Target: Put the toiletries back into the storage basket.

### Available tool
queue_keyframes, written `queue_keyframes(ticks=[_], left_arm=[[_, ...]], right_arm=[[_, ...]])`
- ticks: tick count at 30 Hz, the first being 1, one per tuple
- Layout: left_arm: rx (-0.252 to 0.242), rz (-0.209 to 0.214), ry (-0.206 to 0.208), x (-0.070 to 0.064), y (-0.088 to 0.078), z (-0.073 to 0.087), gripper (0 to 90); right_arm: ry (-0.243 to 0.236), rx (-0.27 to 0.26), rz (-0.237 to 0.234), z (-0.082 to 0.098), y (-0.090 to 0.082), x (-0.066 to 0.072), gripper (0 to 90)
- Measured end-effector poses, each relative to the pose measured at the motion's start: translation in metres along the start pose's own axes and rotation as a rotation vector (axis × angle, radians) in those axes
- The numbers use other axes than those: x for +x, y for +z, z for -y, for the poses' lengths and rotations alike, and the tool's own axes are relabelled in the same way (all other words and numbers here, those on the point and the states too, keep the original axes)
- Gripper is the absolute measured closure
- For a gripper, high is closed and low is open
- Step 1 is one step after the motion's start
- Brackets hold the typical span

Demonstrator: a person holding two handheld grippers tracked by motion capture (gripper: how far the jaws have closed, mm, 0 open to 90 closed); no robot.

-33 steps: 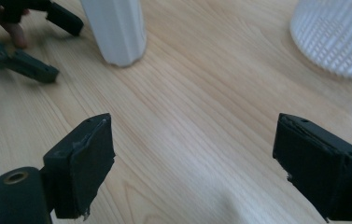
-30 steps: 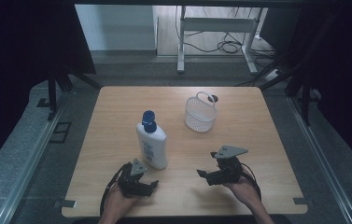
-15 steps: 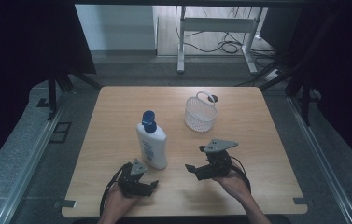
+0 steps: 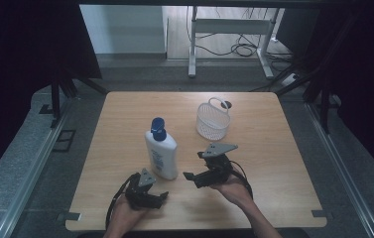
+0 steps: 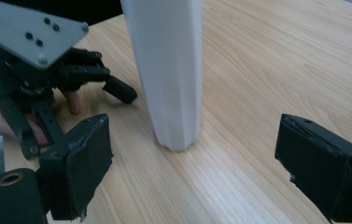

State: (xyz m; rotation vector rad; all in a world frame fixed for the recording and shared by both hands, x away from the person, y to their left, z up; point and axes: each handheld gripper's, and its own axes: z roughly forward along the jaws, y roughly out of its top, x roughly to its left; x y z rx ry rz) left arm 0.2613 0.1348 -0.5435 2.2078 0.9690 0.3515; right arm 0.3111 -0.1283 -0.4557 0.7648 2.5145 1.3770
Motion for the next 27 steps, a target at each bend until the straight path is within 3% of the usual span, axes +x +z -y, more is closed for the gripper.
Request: queue_keyframes(ticks=[10, 27], left_arm=[[0.001, 0.000, 0.000, 0.000, 0.000, 0.000, 12.4], [-0.001, -0.002, 0.000, 0.000, 0.000, 0.000, 12.3]], right_arm=[[-0.008, -0.021, -0.036, -0.026, 0.016, 0.009, 10.5], [-0.043, 0.000, -0.022, -0.052, 0.051, 0.018, 9.7]])
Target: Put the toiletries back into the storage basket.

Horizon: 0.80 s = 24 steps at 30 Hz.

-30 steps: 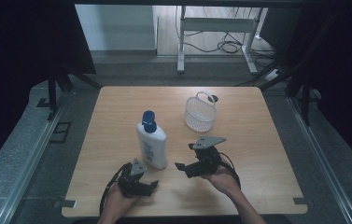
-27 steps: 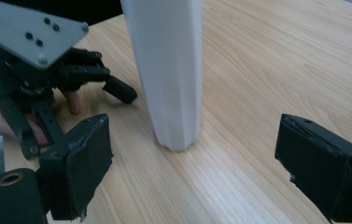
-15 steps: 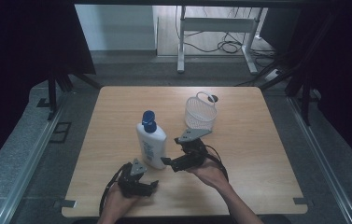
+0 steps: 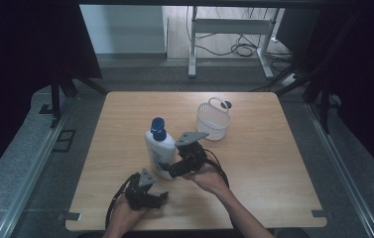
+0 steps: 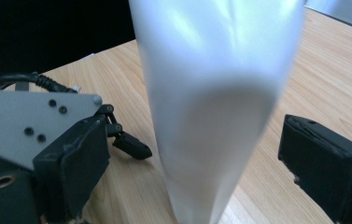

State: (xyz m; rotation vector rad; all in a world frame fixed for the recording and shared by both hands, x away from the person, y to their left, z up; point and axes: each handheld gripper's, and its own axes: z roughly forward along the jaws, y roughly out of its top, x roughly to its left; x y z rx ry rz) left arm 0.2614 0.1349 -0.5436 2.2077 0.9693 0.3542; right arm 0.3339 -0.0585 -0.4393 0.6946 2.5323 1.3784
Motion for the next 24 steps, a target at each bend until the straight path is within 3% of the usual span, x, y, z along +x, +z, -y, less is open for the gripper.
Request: queue_keyframes(ticks=[9, 16, 24], left_arm=[[0.002, -0.001, 0.000, 0.000, 0.000, 0.000, 12.4], [0.003, 0.000, 0.003, 0.000, 0.000, 0.000, 12.3], [0.004, 0.000, 0.003, 0.000, 0.000, 0.000, 12.3]], right_arm=[[-0.006, 0.005, -0.009, -0.007, 0.016, 0.002, 18.7], [-0.003, 0.002, 0.040, -0.011, 0.022, 0.001, 35.4], [-0.028, -0.022, 0.060, -0.008, 0.020, 0.002, 36.9]])
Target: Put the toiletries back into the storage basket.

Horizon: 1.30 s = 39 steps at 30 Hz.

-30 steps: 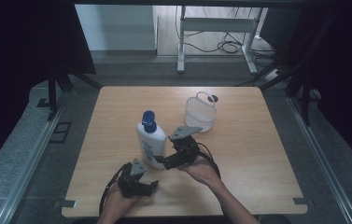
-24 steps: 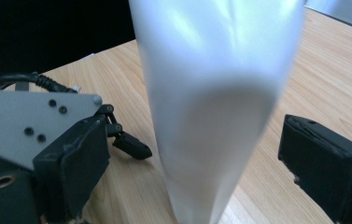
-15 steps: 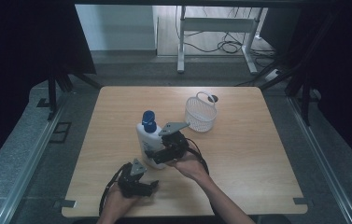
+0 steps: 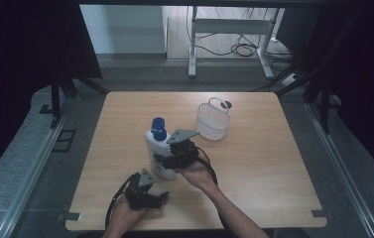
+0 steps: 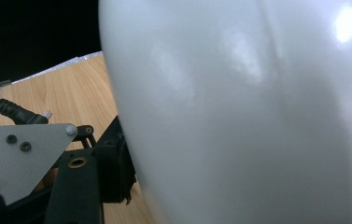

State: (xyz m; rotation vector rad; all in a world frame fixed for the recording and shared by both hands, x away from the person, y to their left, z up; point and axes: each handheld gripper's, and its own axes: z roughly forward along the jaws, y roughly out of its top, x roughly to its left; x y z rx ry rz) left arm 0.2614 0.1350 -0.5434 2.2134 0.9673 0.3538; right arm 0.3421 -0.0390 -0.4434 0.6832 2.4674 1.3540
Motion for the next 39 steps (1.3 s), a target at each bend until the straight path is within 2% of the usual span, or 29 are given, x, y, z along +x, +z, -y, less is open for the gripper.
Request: queue_keyframes(ticks=[9, 17, 23, 39], left_arm=[[0.000, 0.001, 0.000, 0.000, 0.000, 0.000, 12.3], [-0.003, 0.002, -0.002, 0.000, 0.000, 0.000, 12.3], [-0.004, 0.004, -0.003, 0.000, 0.000, 0.000, 12.3], [-0.003, 0.002, -0.001, 0.000, 0.000, 0.000, 12.3]], right_arm=[[-0.011, -0.032, 0.030, -0.002, -0.009, -0.001, 37.3], [-0.015, -0.041, 0.030, -0.007, -0.021, -0.001, 37.3], [-0.008, -0.060, 0.030, -0.009, -0.032, -0.006, 37.3], [-0.026, -0.057, 0.041, -0.016, -0.056, -0.015, 37.3]])
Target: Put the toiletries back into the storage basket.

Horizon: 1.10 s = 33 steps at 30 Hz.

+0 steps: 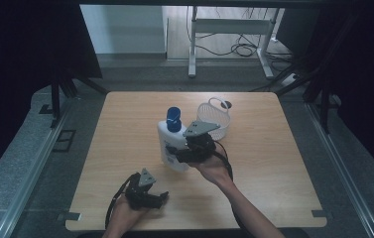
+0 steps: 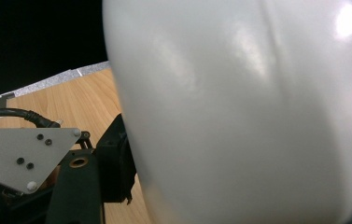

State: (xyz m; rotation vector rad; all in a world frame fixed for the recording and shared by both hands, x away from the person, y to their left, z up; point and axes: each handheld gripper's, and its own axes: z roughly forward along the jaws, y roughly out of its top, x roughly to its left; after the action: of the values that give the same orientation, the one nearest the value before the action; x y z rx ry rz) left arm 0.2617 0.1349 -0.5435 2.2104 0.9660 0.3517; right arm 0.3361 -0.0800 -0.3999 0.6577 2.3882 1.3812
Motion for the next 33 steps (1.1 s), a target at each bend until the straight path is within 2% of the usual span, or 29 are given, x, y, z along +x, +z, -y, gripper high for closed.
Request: queue_keyframes(ticks=[17, 22, 33], left_arm=[[0.001, 0.000, 0.000, 0.000, 0.000, 0.000, 12.3], [0.002, 0.000, 0.001, 0.000, 0.000, 0.000, 12.3], [0.001, -0.001, 0.003, 0.000, 0.000, 0.000, 12.3]], right_arm=[[0.006, -0.022, 0.006, -0.006, -0.018, -0.008, 37.3], [0.020, -0.033, 0.005, -0.008, -0.026, -0.014, 37.4], [0.038, -0.034, 0.055, -0.013, -0.040, -0.035, 37.4]])
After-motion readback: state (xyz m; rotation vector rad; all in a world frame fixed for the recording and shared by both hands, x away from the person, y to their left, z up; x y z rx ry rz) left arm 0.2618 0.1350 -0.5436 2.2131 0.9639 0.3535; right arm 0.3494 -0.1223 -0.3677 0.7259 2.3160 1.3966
